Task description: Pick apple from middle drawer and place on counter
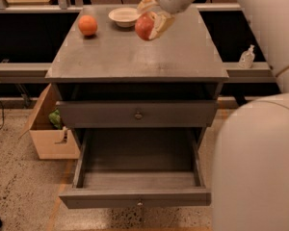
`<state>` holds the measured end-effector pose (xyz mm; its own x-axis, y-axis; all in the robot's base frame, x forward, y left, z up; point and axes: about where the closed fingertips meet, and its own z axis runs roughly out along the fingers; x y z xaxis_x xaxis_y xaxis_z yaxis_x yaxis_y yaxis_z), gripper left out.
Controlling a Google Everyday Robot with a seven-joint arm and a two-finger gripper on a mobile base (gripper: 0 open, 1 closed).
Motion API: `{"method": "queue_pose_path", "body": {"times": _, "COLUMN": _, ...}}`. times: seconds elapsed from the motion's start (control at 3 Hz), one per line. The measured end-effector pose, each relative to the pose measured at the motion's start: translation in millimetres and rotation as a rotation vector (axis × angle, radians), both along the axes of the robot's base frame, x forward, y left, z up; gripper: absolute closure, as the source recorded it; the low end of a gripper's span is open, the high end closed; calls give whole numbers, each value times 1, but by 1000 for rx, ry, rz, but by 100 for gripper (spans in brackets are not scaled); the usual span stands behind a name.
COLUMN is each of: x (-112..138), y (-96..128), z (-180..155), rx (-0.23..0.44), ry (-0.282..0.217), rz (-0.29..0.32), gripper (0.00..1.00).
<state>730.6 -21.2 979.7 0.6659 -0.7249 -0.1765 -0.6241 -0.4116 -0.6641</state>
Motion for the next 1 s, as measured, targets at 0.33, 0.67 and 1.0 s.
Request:
{"method": "queue_pose_path", "body": {"times": 0.33, "x": 21, "y": 13, "z": -2, "rx": -208, "ry": -83, "rz": 49, "gripper": 60}}
{"method": "queue_pose_path", "body": {"times": 0.67, "x": 29, "y": 24, "z": -44, "rx": -313, "ry": -20, "rz": 97, "gripper": 36}}
{"method": "queue_pose_path", "body": {"times": 1.0, "x": 34, "y": 36, "z": -77, "rx": -343, "ry": 38, "rz": 131, "gripper": 13}}
